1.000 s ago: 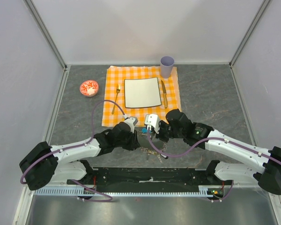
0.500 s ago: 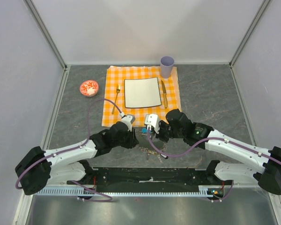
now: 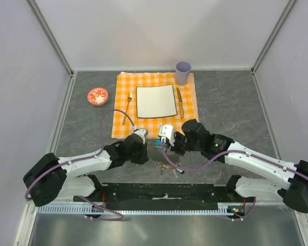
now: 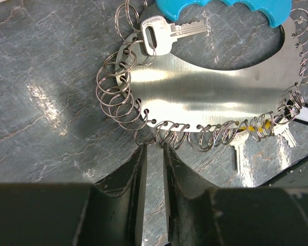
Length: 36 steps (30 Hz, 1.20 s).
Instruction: Put the keys on the keyring
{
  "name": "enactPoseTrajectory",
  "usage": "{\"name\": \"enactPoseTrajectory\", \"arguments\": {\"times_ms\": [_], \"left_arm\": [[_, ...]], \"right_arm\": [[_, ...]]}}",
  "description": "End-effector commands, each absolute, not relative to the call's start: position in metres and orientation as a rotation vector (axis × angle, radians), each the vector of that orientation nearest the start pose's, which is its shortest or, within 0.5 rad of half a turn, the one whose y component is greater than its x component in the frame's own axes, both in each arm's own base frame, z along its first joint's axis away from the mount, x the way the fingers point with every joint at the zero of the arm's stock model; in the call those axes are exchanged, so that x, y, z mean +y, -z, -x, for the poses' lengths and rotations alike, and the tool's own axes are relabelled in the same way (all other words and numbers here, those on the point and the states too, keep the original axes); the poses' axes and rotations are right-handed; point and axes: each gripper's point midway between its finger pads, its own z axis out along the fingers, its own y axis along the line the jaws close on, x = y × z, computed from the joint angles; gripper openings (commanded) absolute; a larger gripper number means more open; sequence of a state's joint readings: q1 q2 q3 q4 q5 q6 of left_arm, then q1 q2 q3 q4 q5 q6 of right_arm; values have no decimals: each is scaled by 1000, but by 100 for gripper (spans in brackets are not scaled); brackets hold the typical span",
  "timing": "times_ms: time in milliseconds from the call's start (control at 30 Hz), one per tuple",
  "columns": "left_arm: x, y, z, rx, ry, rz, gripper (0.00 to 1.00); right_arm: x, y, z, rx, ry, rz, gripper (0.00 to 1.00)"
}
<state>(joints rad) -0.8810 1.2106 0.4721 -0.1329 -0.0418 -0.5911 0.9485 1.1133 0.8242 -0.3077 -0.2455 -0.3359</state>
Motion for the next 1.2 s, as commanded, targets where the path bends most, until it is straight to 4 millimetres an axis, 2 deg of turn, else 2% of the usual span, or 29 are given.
{"name": "enactPoseTrajectory", "arguments": {"times_ms": [0,267,500,733,900,1167], "left_arm": [[-242,-35,-172,2495,652,-327,25],[-259,-44,-174,2478,729,-388,24],[-266,-55,-176,2431,769,-408,24],[-270,-47,-178,2457,756,-423,25],[-277,-60,-182,2412,782,-433,27],[-270,-47,-184,2452,695,-452,29]], "right_arm": [[296,-178,-178,1653,-618,1399,0],[295,-178,-178,1651,-616,1399,0],[296,-178,-178,1652,-617,1400,0],[296,-177,-178,1653,-617,1401,0],[296,-176,-177,1658,-621,1404,0],[295,-177,-178,1654,-617,1398,0]]}}
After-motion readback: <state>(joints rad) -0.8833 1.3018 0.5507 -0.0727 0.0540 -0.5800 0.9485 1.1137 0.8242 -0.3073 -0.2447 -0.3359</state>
